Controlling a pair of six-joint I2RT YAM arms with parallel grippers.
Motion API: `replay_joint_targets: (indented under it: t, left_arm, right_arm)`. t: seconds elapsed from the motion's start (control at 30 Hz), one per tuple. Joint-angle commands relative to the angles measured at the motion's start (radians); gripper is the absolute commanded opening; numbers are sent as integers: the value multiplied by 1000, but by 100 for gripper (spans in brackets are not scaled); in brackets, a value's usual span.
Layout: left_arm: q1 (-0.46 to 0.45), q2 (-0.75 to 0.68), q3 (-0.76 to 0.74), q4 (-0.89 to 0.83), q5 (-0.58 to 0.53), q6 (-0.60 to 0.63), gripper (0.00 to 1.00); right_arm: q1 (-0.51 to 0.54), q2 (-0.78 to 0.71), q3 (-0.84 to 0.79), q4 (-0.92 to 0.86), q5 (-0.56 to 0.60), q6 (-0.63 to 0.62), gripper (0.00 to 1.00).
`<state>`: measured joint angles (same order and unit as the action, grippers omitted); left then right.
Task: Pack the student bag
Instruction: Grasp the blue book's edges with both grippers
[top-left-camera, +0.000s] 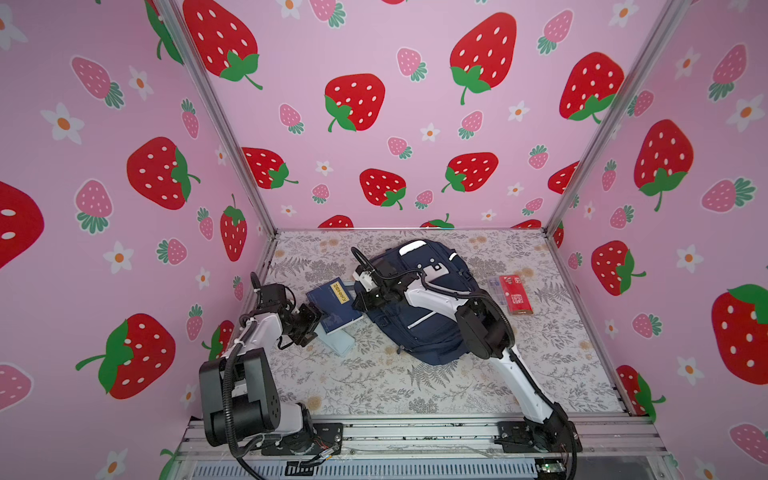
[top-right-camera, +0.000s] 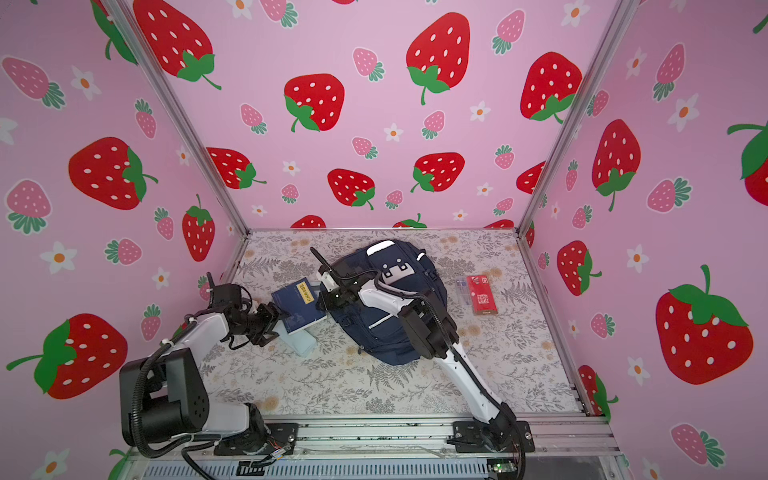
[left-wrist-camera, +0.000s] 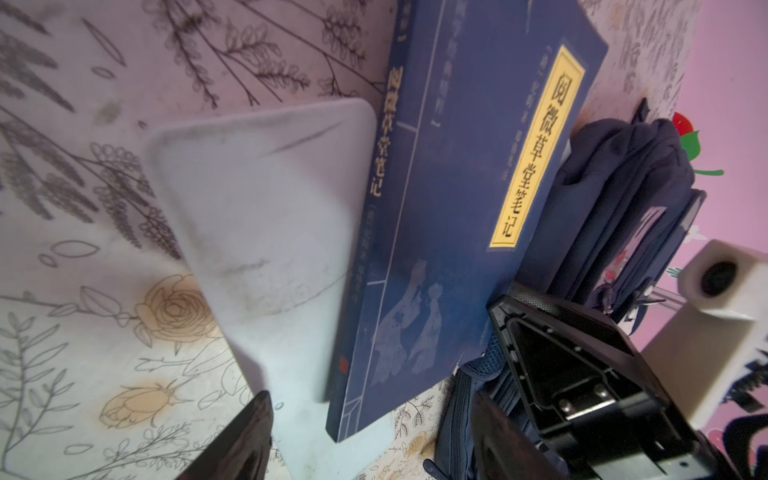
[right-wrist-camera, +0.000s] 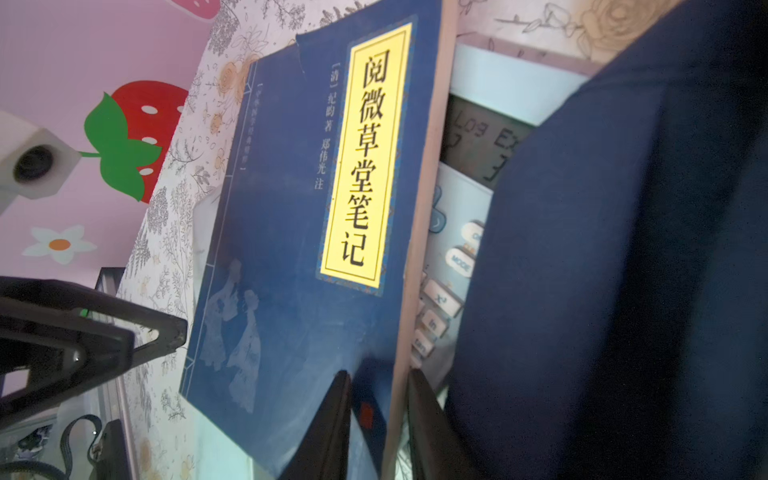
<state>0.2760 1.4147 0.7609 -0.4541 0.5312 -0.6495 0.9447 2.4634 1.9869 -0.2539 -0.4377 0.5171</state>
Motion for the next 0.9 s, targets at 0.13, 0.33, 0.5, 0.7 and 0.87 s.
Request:
replay_joint_targets:
  t: [0.13,0.33,0.5,0.7,0.87]
  left_arm:
    - [5,0,26,-32,-15,10,76]
    - [6,6,22,-23,1,4,73]
    - [12,-10,5,10,38,-11,67]
    - [25,-68,-46,140,146,-63,54]
    - [25,-102,-60,178,178,-71,46]
  right_arm:
    - [46,-12,-21,-9,-45,-15,15]
    - [61,-32,-46,10,-50,5,13]
    - [79,-18,-51,3,-45,14,11]
    - [81,-25,-87,19,-32,32,10]
    - [82,-38,-108,48,-38,46,10]
